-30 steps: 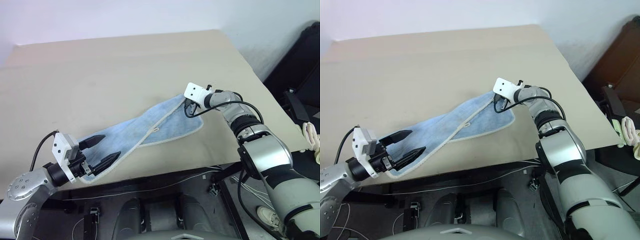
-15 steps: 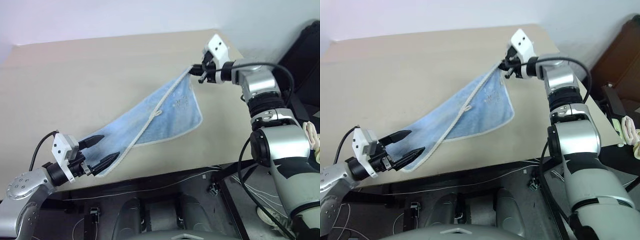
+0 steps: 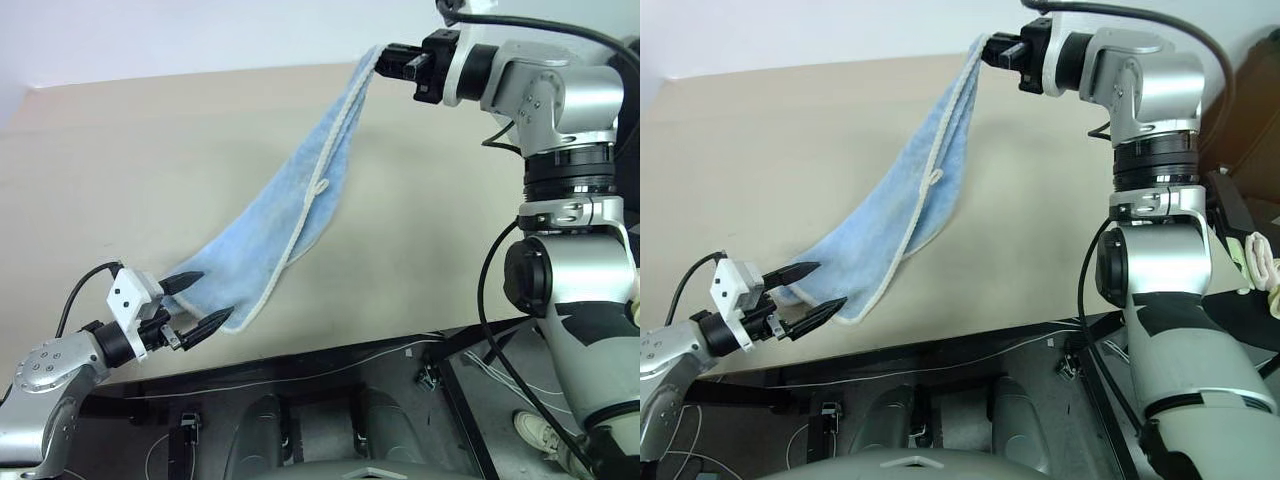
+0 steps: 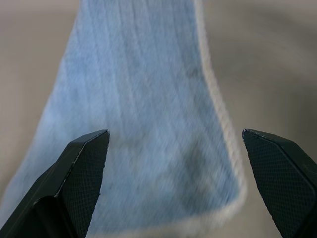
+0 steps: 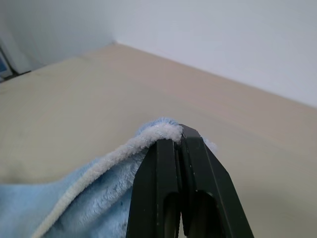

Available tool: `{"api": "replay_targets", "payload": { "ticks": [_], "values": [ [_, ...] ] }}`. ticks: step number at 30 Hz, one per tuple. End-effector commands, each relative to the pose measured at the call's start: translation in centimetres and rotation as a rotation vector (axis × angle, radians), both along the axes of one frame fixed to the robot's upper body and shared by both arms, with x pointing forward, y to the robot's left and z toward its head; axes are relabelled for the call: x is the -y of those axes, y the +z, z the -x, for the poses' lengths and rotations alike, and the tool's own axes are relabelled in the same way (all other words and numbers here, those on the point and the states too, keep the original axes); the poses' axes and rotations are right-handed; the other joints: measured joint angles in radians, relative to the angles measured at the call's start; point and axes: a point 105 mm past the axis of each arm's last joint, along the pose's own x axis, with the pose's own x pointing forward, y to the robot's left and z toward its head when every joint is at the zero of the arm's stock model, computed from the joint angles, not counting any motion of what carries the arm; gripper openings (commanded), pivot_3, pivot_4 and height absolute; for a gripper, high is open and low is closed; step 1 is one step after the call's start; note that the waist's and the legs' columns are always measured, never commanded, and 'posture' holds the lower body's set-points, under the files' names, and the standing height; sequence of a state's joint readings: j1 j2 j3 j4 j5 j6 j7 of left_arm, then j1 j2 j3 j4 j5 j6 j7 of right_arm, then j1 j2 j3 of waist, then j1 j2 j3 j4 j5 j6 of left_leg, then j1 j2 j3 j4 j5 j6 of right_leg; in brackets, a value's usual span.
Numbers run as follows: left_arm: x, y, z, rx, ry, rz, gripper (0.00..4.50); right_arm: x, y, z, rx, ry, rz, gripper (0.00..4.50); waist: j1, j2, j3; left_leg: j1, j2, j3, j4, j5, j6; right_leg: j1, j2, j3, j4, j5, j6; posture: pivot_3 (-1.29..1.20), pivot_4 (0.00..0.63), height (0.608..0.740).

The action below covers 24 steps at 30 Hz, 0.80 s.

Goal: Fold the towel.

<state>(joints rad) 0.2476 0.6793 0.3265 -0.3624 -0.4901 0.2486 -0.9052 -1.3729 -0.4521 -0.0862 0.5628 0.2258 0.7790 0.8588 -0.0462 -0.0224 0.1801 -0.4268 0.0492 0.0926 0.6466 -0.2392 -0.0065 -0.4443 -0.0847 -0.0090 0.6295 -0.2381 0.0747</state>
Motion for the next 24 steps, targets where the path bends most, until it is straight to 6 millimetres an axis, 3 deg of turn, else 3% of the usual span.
{"api": "replay_targets", "payload": {
  "ticks": [1, 12, 18, 24],
  "values": [
    [0.5, 0.5, -0.1, 0.064, -0.034, -0.041, 4.5, -0.5, 3.3, 1.1, 0.096, 0.014, -0.047, 0.02, 0.0, 0.0, 0.0, 0.0, 0.0, 0.0, 0.0, 0.0, 0.0, 0.0, -0.001, 0.0, 0.0, 0.0, 0.0, 0.0, 0.15, 0.74],
    [3.1, 0.0, 1.5, 0.073, -0.189, -0.106, 4.5, -0.1, 2.3, 0.4, 0.09, -0.032, -0.061, 0.02, -0.001, 0.0, 0.0, -0.001, -0.001, 0.001, -0.002, 0.0, 0.0, -0.001, -0.002, 0.0, -0.001, 0.0, 0.0, 0.0, 0.15, 0.74],
    [3.2, -2.8, 0.9, 0.011, -0.17, -0.194, 4.5, 0.1, 1.6, 0.1, 0.092, -0.05, -0.048, 0.02, -0.001, 0.0, 0.0, -0.001, -0.001, 0.001, -0.002, 0.0, 0.0, -0.001, -0.002, 0.0, -0.001, 0.0, 0.0, 0.0, 0.15, 0.74],
    [4.3, -3.5, -0.3, 0.026, -0.151, -0.206, 4.5, 0.5, 0.6, -0.1, 0.076, -0.074, -0.034, 0.02, 0.002, 0.0, 0.0, -0.001, -0.001, 0.001, -0.001, 0.0, 0.0, -0.001, -0.002, 0.0, -0.001, 0.0, 0.0, 0.0, 0.15, 0.74]
  ]
}}
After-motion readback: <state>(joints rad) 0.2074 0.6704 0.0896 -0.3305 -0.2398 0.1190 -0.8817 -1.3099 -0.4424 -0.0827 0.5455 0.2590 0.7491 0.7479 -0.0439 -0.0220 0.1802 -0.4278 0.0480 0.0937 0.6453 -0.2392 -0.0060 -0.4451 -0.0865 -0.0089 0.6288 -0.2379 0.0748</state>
